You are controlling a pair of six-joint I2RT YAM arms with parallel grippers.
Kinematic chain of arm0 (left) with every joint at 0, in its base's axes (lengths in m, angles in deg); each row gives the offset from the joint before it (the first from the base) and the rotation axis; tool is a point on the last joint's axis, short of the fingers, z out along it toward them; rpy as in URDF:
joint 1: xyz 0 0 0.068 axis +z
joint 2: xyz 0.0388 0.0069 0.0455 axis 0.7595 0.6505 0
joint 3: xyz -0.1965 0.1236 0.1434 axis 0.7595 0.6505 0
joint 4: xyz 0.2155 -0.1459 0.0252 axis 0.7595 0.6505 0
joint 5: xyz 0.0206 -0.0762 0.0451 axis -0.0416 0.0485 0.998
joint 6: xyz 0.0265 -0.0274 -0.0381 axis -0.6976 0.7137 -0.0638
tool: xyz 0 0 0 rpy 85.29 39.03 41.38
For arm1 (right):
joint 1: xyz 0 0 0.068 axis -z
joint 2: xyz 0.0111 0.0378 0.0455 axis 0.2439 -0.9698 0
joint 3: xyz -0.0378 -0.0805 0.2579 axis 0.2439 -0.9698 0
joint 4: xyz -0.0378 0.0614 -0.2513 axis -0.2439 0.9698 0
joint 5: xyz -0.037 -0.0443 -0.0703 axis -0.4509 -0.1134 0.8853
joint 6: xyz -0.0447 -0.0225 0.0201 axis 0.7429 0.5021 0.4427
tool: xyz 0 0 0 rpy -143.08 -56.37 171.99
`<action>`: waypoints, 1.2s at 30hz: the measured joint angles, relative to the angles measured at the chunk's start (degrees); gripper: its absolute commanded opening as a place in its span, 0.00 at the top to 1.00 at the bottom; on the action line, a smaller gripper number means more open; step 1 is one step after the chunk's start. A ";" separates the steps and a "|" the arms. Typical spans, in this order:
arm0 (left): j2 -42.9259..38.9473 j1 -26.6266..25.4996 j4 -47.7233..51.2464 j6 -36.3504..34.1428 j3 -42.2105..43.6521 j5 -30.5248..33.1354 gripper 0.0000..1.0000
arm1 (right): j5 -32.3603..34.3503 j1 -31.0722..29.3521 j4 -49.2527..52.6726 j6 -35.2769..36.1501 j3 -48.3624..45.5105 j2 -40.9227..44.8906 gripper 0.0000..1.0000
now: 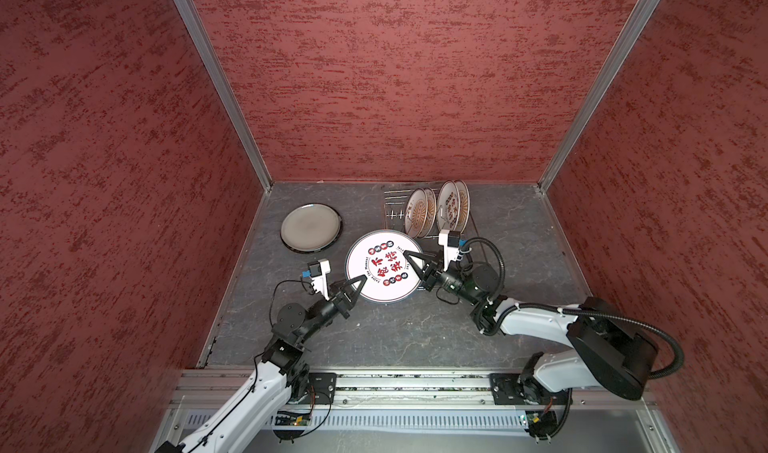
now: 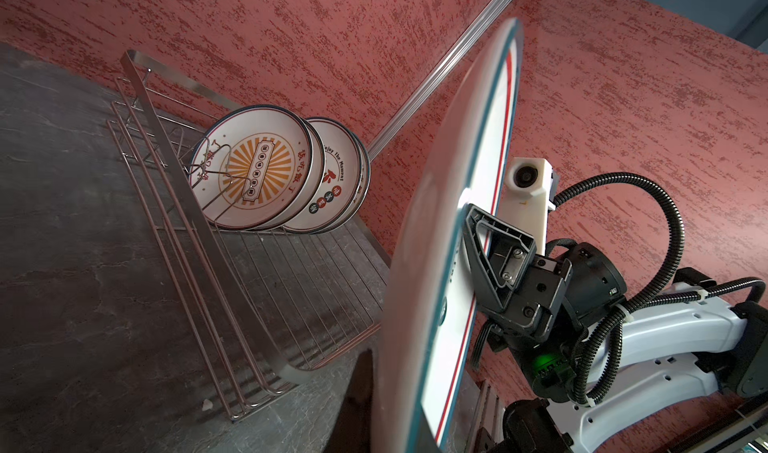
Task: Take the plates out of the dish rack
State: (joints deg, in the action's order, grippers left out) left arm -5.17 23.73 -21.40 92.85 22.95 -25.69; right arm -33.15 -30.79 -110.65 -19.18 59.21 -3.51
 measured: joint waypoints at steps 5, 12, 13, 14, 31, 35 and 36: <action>0.00 0.00 0.13 0.09 0.02 0.20 1.00 | -0.81 0.00 -0.44 -0.04 0.17 -0.17 0.75; -0.55 0.02 1.92 0.94 0.11 1.40 1.00 | -2.40 0.00 0.07 -0.07 2.05 -0.66 0.01; -0.74 0.07 2.29 1.14 0.15 1.62 1.00 | -2.49 0.00 0.70 0.17 2.75 -0.66 0.01; -0.94 0.11 2.47 1.20 0.24 1.81 1.00 | -2.49 0.00 1.25 0.20 3.30 -0.66 0.01; -4.66 0.57 6.03 2.84 1.40 2.93 1.00 | 0.57 0.00 2.16 0.72 2.73 -0.61 0.01; -7.82 1.16 8.87 3.96 1.40 4.57 1.00 | 1.29 0.00 2.16 1.05 2.71 -0.55 0.01; -9.09 1.51 10.43 4.24 1.40 5.46 1.00 | 1.55 0.00 2.16 1.20 2.71 -0.55 0.01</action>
State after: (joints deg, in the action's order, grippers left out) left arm -14.26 25.23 -10.98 97.09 24.35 -20.23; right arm -31.60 -30.79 -108.49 -17.98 61.92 -4.05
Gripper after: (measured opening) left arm 0.089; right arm 0.989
